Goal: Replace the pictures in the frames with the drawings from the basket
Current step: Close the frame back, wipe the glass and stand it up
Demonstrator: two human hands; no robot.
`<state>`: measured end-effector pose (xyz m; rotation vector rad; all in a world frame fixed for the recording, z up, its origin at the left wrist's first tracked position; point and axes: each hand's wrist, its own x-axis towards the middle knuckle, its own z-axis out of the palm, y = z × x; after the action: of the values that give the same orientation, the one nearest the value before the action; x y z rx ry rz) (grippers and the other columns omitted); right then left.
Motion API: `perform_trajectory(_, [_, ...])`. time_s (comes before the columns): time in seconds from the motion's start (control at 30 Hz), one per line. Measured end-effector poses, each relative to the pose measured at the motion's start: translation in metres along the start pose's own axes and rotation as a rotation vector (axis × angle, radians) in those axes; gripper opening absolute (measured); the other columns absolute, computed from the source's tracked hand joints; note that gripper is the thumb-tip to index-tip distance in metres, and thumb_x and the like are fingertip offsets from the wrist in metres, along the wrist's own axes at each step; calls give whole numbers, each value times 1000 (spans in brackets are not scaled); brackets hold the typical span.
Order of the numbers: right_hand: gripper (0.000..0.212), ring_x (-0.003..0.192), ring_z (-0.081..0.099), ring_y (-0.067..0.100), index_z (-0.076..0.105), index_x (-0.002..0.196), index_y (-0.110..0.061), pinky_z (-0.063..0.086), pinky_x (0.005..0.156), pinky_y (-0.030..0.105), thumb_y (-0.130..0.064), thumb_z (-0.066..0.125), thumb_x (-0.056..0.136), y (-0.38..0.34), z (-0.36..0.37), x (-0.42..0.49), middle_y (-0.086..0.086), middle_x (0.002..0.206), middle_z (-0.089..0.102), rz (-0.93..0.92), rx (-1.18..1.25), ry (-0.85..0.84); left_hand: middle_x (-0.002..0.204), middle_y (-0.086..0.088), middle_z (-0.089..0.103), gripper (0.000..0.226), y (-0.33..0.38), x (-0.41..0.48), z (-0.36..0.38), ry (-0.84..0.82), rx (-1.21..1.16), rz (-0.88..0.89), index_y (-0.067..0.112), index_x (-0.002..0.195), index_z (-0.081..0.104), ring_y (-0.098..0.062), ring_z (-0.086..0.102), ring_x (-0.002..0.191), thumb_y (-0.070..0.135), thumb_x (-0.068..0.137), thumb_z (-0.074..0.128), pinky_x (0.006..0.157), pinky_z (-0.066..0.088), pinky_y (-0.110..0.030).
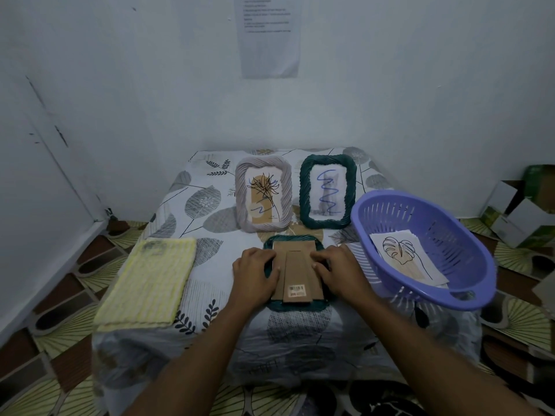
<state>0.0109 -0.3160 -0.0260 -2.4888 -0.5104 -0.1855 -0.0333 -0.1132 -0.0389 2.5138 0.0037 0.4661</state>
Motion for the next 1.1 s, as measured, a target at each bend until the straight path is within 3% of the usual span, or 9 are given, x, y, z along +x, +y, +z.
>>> perform_trajectory(0.2, [28, 106, 45, 20, 68, 119, -13, 35, 87, 24, -23, 60, 93, 1, 3, -2, 6, 110, 55, -20, 3, 4, 125, 3, 61, 35, -3, -1, 1, 6, -18, 4, 18, 123, 62, -17, 42, 122, 29, 89, 61, 101, 33, -38])
perform_trajectory(0.4, [28, 101, 53, 18, 69, 117, -13, 42, 88, 26, -23, 61, 92, -1, 5, -2, 3, 109, 55, -36, 39, -25, 121, -1, 62, 34, -10, -1, -3, -16, -27, 18, 15, 118, 63, -18, 47, 113, 27, 86, 63, 98, 39, -35])
perform_trajectory(0.6, [34, 99, 51, 15, 62, 122, -16, 45, 85, 30, -29, 60, 91, -1, 5, 7, 0, 119, 47, -2, 45, 28, 120, -2, 44, 47, -15, 9, -4, -17, 75, 2, 18, 128, 50, -20, 40, 110, 41, 87, 57, 93, 39, -40])
perform_trajectory(0.8, [45, 112, 48, 21, 56, 132, -14, 41, 94, 31, -33, 58, 91, 4, 13, 16, 5, 121, 51, 58, 12, 37, 127, 0, 47, 54, -20, 17, 4, -12, 136, -53, 19, 136, 47, -20, 37, 117, 47, 90, 52, 96, 31, -37])
perform_trajectory(1.1, [46, 117, 47, 24, 57, 132, -13, 40, 97, 34, -34, 59, 91, 9, 18, 20, 8, 125, 53, 50, 3, 47, 125, 0, 46, 47, -27, 18, 9, -15, 205, -6, 29, 133, 51, -20, 38, 115, 50, 91, 45, 92, 32, -39])
